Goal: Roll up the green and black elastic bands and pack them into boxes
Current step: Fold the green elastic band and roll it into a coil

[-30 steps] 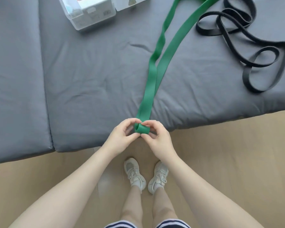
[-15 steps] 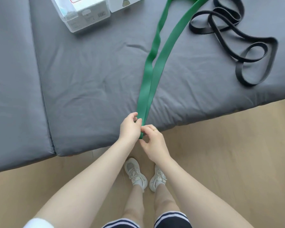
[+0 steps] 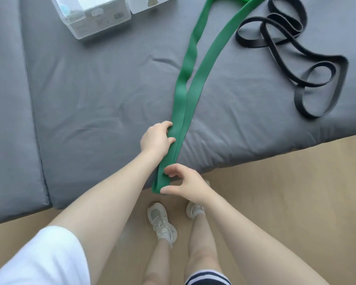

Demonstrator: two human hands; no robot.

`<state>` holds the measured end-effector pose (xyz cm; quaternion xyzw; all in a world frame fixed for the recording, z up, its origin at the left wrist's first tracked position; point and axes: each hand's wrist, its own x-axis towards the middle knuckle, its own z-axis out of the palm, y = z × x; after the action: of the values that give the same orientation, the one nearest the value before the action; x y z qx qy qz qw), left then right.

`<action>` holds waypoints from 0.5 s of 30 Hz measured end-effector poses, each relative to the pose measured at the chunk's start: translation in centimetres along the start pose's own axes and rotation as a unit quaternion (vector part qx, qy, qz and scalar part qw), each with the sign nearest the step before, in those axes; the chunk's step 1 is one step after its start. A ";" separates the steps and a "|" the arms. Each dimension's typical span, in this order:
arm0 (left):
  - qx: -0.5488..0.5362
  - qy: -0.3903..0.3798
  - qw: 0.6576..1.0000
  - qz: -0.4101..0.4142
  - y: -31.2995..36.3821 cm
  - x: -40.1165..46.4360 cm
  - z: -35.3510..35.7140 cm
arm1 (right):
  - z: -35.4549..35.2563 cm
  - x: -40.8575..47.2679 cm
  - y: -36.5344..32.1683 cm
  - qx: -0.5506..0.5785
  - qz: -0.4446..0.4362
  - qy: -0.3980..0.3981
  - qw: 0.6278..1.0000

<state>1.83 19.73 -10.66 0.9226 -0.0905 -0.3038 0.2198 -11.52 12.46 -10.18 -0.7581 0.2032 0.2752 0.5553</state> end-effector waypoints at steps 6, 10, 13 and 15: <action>-0.039 0.001 0.998 -0.039 0.1 0.5 0.5 | -9.5 5.5 -3.8 0.005 -0.013 0.220 0.975; -0.022 -0.006 0.999 -0.044 1.2 0.9 0.9 | -12.2 11.1 -6.5 -0.080 0.006 0.199 0.977; -0.009 -0.015 0.998 -0.056 2.2 1.1 1.1 | -13.1 13.7 -7.4 -0.047 0.051 0.187 0.980; -0.015 -0.018 0.998 -0.060 2.8 1.4 1.3 | -13.3 14.9 -7.9 -0.028 0.081 0.196 0.977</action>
<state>2.07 16.35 -11.01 0.9173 -0.0338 -0.3342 0.2137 7.28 2.13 -10.95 -0.7937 0.3609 0.1714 0.4587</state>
